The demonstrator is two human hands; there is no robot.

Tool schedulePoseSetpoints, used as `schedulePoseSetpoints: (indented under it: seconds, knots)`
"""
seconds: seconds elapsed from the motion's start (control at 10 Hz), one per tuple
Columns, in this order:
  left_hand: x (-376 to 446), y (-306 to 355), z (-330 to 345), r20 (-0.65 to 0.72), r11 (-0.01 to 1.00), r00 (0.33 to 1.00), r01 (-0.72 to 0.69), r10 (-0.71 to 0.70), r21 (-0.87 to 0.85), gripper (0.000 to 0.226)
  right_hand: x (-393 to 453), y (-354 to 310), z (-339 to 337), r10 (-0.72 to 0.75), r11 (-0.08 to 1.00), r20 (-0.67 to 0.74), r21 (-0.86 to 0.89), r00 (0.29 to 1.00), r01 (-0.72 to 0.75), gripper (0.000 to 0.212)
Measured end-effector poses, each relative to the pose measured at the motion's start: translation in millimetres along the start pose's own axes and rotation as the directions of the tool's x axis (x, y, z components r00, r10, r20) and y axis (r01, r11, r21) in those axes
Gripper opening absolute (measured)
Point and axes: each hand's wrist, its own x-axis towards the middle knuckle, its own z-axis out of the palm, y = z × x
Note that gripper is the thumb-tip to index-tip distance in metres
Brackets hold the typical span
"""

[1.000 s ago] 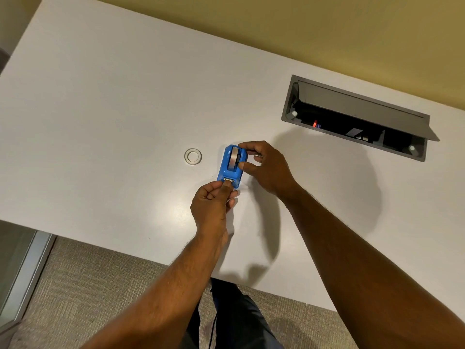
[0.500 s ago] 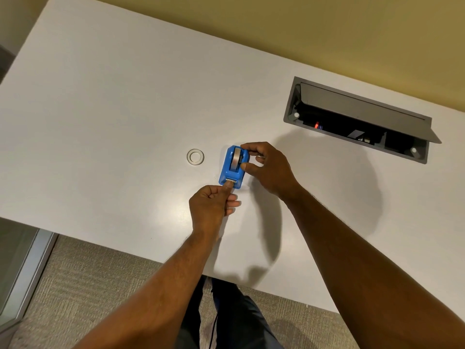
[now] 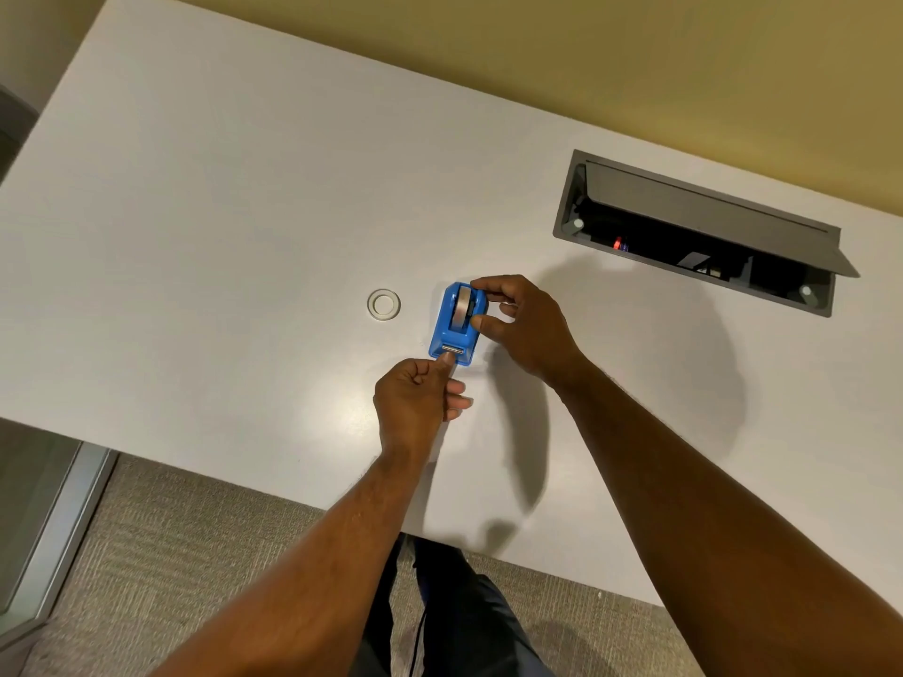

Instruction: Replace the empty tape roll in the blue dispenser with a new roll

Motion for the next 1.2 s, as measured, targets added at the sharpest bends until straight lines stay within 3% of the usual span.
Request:
schedulePoseSetpoints:
  seconds: [0.2, 0.5, 0.8, 1.0, 1.2]
  knots:
    - [-0.2, -0.5, 3.6, -0.032, 0.995, 0.999, -0.006, 0.009, 0.095, 0.033, 0.7, -1.7, -0.3, -0.010, 1.000, 0.002, -0.027, 1.000, 0.010, 0.042]
    - [-0.1, -4.2, -10.8, 0.130, 0.995, 0.989, -0.074, 0.065, 0.066, 0.024, -1.0, -4.4, -1.8, -0.004, 0.999, 0.008, -0.041, 1.000, 0.004, 0.041]
    - [-0.2, -3.5, -10.4, 0.137, 0.990, 0.987, -0.095, 0.080, 0.107, 0.022, -2.5, -7.6, -2.5, -0.026, 0.996, 0.015, -0.086, 1.000, 0.027, 0.043]
    - [-5.1, 2.4, -16.6, 0.188, 0.988, 0.981, -0.074, 0.047, 0.138, 0.012, -2.5, -14.5, -5.3, -0.056, 0.981, 0.038, -0.184, 0.998, 0.062, 0.046]
    - [-10.9, 6.9, -29.4, 0.259, 0.973, 0.966, -0.050, -0.009, 0.224, 0.013, -7.9, -20.2, -11.4, 0.001, 0.984, 0.041, -0.177, 0.999, 0.006, 0.055]
